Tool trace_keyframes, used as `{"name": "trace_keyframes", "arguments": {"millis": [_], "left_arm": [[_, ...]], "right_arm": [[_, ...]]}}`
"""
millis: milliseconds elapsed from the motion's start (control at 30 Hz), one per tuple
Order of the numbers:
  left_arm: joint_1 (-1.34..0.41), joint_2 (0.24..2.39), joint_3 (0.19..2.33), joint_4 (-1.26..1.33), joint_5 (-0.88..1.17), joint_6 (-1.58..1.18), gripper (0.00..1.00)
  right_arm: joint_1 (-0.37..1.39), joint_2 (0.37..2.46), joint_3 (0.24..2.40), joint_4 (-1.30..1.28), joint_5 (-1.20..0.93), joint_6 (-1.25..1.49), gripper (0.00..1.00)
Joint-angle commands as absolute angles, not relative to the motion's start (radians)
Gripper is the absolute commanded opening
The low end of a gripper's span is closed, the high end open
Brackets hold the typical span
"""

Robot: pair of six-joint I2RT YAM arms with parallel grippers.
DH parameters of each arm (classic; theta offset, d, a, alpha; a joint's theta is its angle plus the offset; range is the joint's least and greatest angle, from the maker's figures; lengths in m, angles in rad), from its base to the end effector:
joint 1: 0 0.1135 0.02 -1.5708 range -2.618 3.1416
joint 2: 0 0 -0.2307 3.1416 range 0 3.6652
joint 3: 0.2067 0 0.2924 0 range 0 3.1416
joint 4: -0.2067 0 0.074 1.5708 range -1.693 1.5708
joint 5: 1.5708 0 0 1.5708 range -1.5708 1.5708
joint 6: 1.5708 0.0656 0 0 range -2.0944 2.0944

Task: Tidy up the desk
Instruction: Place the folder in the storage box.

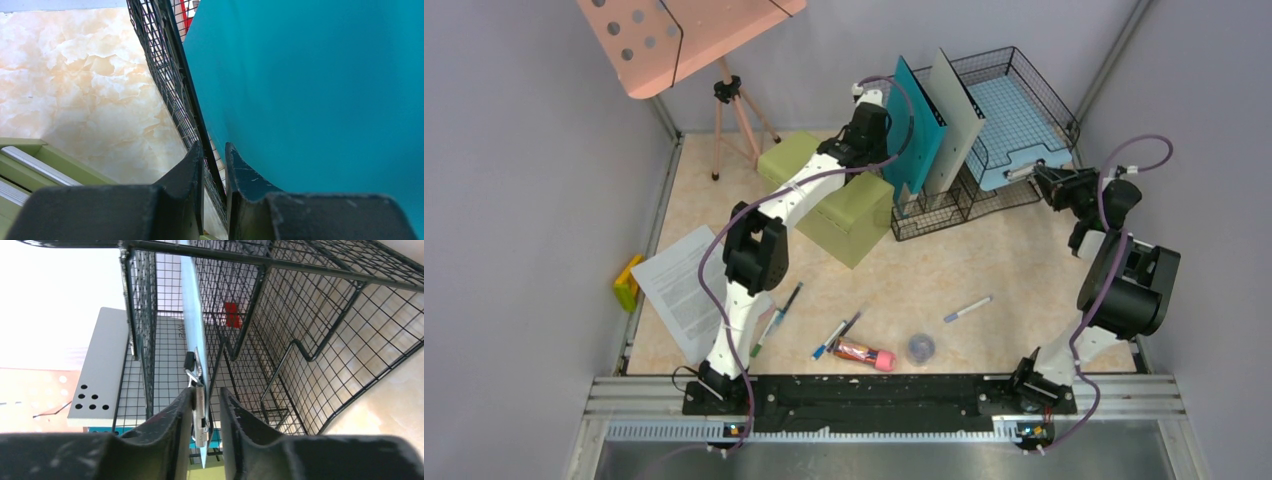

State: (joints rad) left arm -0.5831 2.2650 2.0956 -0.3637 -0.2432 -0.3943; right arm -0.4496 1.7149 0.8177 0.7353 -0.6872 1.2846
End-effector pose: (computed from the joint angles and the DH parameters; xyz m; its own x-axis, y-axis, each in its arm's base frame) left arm 0.4915 -0.3053 0.2317 -0.5305 -0.0968 -0.8422 0.1706 0.9610 -0.2179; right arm 0.3798 -0.1371 0.1355 -0.2596 0.9487 -0.1805 0.0749 0.2061 0.9756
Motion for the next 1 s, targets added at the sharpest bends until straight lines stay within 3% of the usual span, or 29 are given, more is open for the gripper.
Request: {"name": "trace_keyframes", "arguments": {"millis": [0,233,467,600,767,967], "left_arm": [[-0.579,2.191,2.073,-0.412,-0.117,-0.354,0.0],[-0.58,2.19,2.074,-0.411,-0.109,-0.354,0.0],[-0.578,2.18,2.065,-0.409,-0.113,-0.354,0.0],[-0.577,2.175,2.067,-0.409,-0.115,-0.357,0.0],[-0.564,2.168,2.076,-0.413,-0.115,-0.356,0.0],[-0.524,2.144,2.067,-0.422,-0.082,-0.345,0.0]], "right_arm": [[-0.449,1.674,0.816,0.814,-0.711,1.305,0.22],[-0.415,1.71,0.831,0.854,-0.683,1.338,0.05],[-0.39,1.744,0.844,0.861,-0.664,1.336,0.03],[-0.4,1.703,0.823,0.809,-0.67,1.297,0.14],[-0.441,1.616,0.798,0.741,-0.703,1.25,0.4],[-0.537,1.452,0.779,0.566,-0.798,1.131,0.47]]}}
